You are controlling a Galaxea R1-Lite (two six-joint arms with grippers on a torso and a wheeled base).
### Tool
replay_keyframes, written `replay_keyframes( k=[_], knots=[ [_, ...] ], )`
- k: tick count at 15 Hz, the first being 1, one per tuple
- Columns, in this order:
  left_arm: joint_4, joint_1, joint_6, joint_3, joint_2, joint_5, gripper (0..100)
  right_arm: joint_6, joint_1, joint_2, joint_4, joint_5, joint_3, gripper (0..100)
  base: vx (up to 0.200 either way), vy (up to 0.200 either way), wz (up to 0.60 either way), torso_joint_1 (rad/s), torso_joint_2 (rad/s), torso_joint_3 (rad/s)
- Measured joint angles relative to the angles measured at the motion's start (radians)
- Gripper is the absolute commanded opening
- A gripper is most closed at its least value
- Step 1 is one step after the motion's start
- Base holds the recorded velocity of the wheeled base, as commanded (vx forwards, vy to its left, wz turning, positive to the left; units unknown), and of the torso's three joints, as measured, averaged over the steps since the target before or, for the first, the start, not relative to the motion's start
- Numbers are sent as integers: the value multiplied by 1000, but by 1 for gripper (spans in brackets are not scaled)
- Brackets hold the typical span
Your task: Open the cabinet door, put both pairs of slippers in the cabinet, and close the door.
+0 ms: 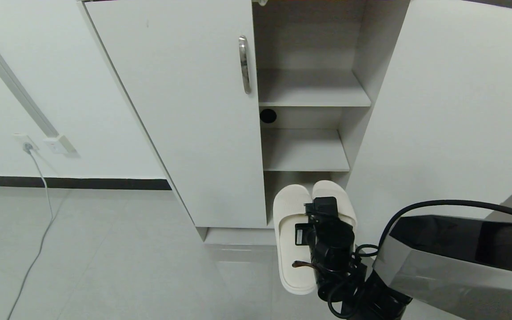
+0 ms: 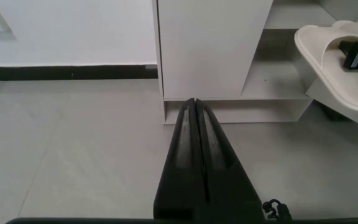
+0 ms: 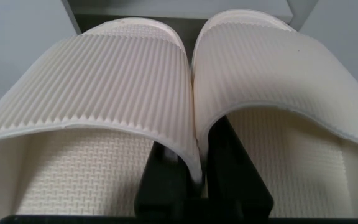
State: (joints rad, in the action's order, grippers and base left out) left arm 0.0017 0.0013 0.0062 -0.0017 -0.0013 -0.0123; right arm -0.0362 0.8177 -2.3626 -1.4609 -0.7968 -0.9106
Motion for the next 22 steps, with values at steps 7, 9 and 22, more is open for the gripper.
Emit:
replay_keyframes(
  k=[7,9,22],
  knots=[
    [0,0,0,0,0,0,0,10,-5,-21,-24,1,0,0,0,0,0,0,0,0],
    [0,0,0,0,0,0,0,15,-5,-22,-25,1,0,0,200,0,0,0,-2,2],
    [0,0,-1,0,0,1,0,53,-11,-18,-50,1,1,0,169,0,0,1,3,2]
  ],
)
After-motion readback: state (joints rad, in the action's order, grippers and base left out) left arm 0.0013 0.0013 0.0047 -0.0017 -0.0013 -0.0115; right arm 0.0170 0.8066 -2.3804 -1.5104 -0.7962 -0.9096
